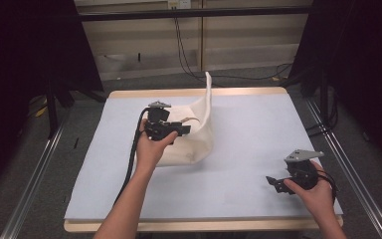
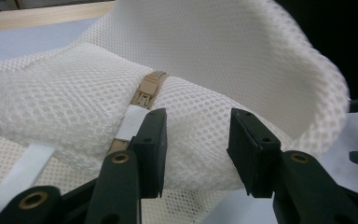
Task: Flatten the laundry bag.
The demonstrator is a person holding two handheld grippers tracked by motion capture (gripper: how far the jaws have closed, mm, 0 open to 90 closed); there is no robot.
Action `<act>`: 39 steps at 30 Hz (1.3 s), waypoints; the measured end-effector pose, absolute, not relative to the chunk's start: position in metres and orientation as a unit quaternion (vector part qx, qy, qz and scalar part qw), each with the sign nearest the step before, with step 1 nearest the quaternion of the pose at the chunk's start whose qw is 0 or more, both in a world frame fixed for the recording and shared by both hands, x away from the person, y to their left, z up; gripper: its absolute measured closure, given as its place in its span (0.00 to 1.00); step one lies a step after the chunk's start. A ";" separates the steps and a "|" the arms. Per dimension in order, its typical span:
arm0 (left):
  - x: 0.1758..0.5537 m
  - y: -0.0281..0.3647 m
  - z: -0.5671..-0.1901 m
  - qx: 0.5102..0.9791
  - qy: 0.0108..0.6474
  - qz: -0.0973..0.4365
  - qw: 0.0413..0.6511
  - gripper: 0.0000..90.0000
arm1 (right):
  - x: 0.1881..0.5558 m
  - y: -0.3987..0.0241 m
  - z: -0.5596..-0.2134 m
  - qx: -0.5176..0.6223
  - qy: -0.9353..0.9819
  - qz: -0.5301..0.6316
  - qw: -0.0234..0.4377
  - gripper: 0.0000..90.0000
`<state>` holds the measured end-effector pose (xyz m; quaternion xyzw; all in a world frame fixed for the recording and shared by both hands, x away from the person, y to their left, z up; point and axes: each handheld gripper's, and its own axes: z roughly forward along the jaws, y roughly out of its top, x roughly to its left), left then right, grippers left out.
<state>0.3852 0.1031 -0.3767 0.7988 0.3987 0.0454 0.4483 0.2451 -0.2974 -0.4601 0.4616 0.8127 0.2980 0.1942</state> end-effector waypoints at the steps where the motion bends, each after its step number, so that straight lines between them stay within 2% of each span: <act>1: 0.385 0.103 -0.377 0.798 0.400 0.049 0.448 0.61 | 0.244 -0.297 -0.460 0.468 0.810 0.296 0.192 0.09; 9: 0.386 0.101 -0.378 0.799 0.405 0.055 0.440 0.45 | 0.245 -0.296 -0.461 0.460 0.816 0.291 0.192 0.09; 21: 0.389 0.108 -0.382 0.811 0.408 0.063 0.415 0.38 | 0.244 -0.296 -0.462 0.463 0.817 0.288 0.190 0.09; 26: 0.391 0.117 -0.385 0.806 0.421 0.080 0.407 0.34 | 0.244 -0.296 -0.462 0.461 0.816 0.292 0.190 0.09; 32: 0.392 0.135 -0.386 0.824 0.402 0.114 0.382 0.31 | 0.244 -0.297 -0.462 0.462 0.816 0.289 0.192 0.09; 38: 0.393 0.154 -0.390 0.812 0.421 0.123 0.384 0.21 | 0.243 -0.295 -0.462 0.463 0.816 0.289 0.191 0.09; 39: 0.392 0.156 -0.393 0.802 0.436 0.120 0.390 0.22 | 0.243 -0.295 -0.461 0.463 0.816 0.289 0.191 0.09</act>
